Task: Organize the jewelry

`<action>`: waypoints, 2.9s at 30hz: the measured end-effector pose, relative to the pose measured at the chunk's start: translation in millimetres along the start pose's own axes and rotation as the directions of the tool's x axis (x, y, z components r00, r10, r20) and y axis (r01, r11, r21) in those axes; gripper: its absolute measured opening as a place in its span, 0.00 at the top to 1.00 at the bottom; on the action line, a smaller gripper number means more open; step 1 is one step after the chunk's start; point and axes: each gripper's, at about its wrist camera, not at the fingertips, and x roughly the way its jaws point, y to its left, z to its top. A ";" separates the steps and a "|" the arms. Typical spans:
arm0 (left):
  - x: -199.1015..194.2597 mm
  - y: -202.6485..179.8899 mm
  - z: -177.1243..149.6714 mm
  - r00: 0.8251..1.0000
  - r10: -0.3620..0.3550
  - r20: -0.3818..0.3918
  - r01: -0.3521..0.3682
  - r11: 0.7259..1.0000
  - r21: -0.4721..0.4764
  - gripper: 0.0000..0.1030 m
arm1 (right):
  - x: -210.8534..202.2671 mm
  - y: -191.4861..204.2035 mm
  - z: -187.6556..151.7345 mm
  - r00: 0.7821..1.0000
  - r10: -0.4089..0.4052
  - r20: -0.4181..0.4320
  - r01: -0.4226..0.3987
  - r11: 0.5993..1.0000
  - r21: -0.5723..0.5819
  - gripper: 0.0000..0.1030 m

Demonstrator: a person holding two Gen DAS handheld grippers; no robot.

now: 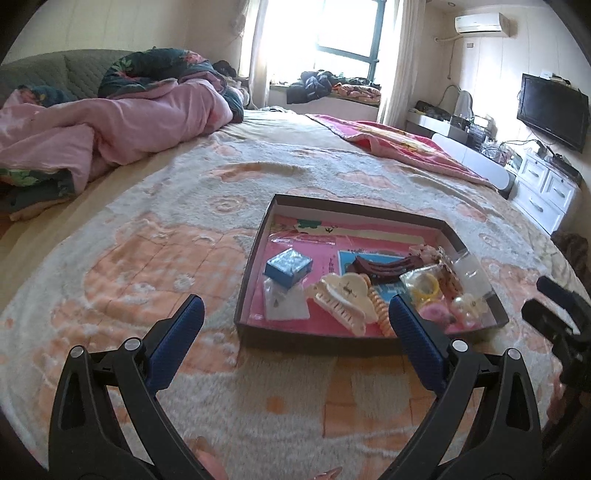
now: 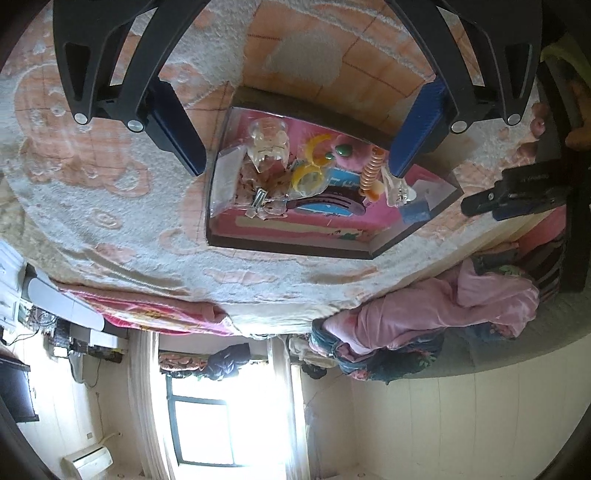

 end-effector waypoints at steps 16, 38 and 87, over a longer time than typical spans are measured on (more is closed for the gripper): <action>-36.2 -30.0 -29.7 0.997 0.046 0.058 -0.051 0.995 0.081 0.11 | -33.5 -2.6 -19.1 0.996 -0.071 0.048 0.071 0.997 -0.004 0.06; -54.9 -30.9 -44.0 0.982 0.017 0.187 -0.029 0.998 0.060 0.11 | -61.5 6.6 -44.6 0.975 -0.119 0.185 0.115 0.993 0.031 0.06; -47.0 -29.1 -46.2 0.977 0.033 0.210 -0.048 0.996 0.069 0.11 | -52.0 0.8 -53.5 0.962 -0.132 0.240 0.128 0.991 0.033 0.06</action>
